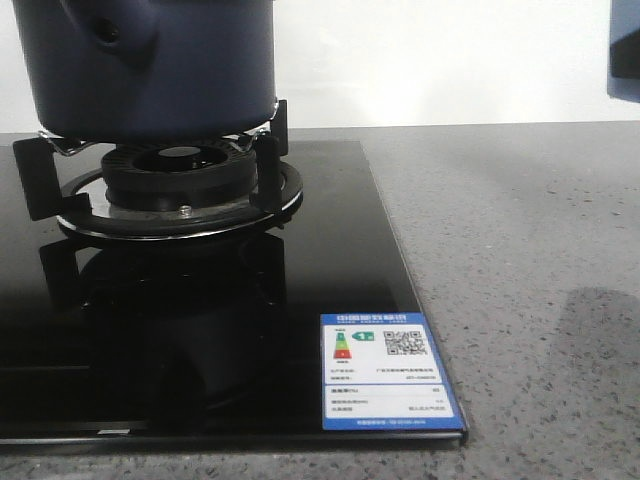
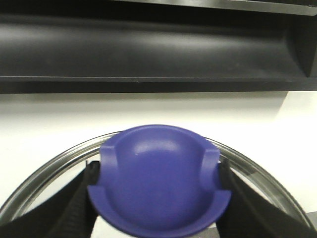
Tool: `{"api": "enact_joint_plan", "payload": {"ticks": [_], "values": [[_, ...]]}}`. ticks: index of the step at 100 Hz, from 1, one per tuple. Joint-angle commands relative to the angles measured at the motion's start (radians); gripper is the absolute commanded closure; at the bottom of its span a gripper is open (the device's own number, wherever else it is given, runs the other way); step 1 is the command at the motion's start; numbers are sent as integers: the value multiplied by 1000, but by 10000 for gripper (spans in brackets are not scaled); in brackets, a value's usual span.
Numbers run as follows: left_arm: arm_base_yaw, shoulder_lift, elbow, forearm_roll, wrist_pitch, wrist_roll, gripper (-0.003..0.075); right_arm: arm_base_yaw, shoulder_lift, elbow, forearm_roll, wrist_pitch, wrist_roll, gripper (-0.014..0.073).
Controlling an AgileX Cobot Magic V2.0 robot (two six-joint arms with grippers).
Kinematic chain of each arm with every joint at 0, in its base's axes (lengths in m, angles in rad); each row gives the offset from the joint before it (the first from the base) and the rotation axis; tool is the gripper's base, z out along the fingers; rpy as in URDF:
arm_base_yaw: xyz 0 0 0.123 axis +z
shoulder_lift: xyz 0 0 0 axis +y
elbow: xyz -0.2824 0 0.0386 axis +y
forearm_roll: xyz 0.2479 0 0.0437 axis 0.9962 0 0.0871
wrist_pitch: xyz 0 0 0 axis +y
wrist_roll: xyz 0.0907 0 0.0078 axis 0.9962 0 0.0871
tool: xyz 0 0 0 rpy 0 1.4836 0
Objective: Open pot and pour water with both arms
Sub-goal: 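Lower the cup back onto the counter with the right gripper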
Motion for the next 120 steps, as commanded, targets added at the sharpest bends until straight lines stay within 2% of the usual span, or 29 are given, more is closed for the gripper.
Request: {"api": "enact_joint_plan", "payload": {"ticks": [1,15,49,120], "values": [[0,-23,-40,11,-80,2,350,-21,15,-19,56,-110,-40,278],[0,-23,-40,11,-80,2,350,-21,75,-19,65,-173,-97,278],[0,-23,-40,11,-80,2,350,-21,216,-19,65,-195,-150,278],[0,-23,-40,11,-80,2,350,-21,227,-19,60,-155,-159,278]]}}
